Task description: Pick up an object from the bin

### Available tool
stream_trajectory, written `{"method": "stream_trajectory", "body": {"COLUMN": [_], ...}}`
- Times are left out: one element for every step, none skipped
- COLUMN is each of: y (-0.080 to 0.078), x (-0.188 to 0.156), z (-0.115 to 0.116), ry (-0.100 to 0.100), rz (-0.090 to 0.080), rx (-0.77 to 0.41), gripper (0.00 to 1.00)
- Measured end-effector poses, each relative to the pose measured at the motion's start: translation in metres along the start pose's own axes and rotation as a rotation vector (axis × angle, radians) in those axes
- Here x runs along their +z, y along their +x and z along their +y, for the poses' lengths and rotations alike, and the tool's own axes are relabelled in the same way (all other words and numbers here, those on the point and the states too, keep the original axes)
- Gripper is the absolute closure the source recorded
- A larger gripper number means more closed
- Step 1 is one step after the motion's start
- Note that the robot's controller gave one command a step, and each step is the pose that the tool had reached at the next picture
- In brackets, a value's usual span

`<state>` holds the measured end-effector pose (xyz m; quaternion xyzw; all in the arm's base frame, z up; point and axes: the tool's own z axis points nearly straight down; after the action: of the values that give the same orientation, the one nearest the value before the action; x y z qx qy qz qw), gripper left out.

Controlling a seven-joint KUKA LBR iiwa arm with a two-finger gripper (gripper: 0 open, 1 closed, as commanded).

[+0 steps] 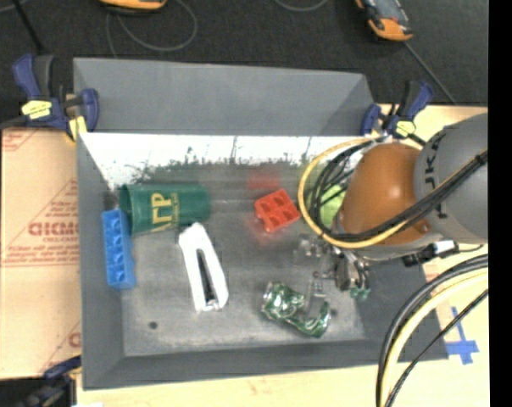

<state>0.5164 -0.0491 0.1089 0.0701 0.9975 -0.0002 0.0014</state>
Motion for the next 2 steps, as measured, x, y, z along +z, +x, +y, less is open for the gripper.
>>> {"method": "stream_trajectory", "body": {"y": [0.000,0.010], "x": [0.000,0.021], "z": [0.000,-0.009], "ry": [0.000,-0.002], "rz": [0.000,0.002], "rx": [0.000,0.041], "gripper": [0.00,0.00]}}
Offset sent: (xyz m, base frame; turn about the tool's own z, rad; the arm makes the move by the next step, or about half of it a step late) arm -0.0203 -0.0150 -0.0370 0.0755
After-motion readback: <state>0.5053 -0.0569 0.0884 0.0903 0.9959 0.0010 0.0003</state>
